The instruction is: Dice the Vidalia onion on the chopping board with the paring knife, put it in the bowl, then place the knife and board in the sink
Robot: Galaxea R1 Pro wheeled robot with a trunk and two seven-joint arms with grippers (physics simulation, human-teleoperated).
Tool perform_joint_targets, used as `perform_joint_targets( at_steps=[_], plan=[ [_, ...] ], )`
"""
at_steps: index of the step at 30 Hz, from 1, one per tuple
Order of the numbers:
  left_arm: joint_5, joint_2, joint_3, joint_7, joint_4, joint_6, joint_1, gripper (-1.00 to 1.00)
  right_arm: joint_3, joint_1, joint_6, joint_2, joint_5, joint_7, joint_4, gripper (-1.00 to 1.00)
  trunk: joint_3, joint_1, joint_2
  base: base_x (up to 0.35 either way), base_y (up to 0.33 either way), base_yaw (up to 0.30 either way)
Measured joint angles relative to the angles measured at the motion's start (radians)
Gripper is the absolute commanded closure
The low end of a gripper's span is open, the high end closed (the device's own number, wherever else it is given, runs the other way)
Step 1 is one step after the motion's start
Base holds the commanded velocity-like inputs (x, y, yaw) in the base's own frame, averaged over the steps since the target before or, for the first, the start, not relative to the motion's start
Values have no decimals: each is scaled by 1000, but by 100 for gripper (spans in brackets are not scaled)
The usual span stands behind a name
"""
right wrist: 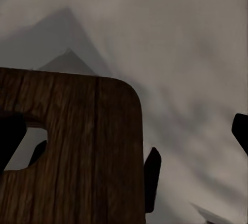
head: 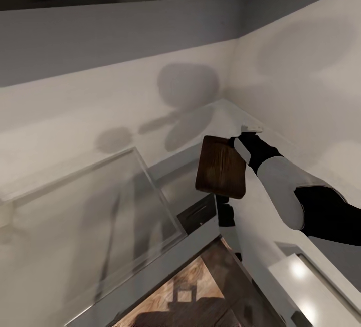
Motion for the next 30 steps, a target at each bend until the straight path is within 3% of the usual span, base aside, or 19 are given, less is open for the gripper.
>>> perform_joint_targets(
  at_steps=[18,30],
  plan=[
    [0,0,0,0,1,0,0,-100,2,0,6,9,8,-5,-15,-100,-29,0,0,0,0,0],
    [0,0,0,0,1,0,0,-100,0,0,7,7,4,-4,-20,-100,-32,0,0,0,0,0]
  ],
)
